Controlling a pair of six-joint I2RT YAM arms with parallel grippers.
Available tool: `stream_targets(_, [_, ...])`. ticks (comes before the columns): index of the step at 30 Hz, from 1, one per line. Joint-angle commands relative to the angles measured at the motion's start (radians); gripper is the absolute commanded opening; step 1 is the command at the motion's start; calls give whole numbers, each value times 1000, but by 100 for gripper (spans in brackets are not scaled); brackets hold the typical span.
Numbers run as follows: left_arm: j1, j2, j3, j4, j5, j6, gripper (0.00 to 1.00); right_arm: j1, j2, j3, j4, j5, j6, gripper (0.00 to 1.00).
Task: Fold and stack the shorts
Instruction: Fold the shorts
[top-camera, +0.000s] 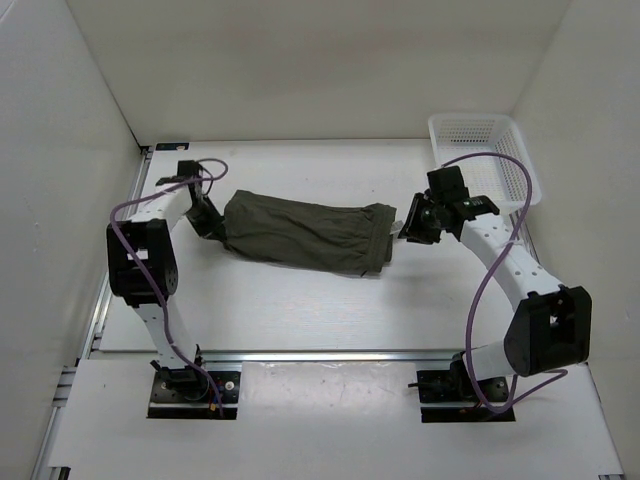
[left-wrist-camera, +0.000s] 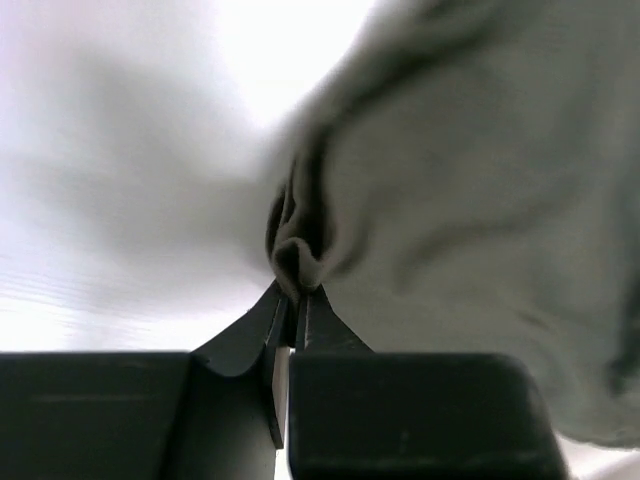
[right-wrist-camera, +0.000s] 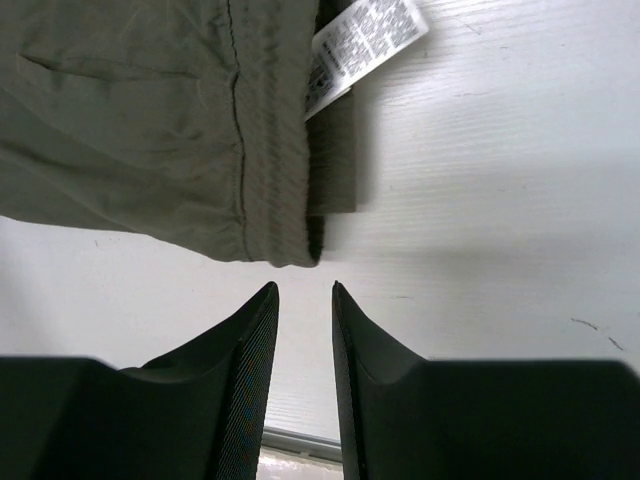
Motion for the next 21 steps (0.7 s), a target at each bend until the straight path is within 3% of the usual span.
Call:
stream_targets(1, [-73,-103,176,-83,-134,76,10,3,-53,43,-36,37,-24,33])
stream_targets(9, [-351,-31,602,-303,-296,210,10,-6,-84,34,-56,28,-33,33])
stream_targets(16, [-647,67,838,-344,-329,230,10,-24,-115,6,-74,37,-42,33])
stream_targets(21, [-797,136,900,-345,-329,210,10,-34,-136,-5,-74,37,-42,33])
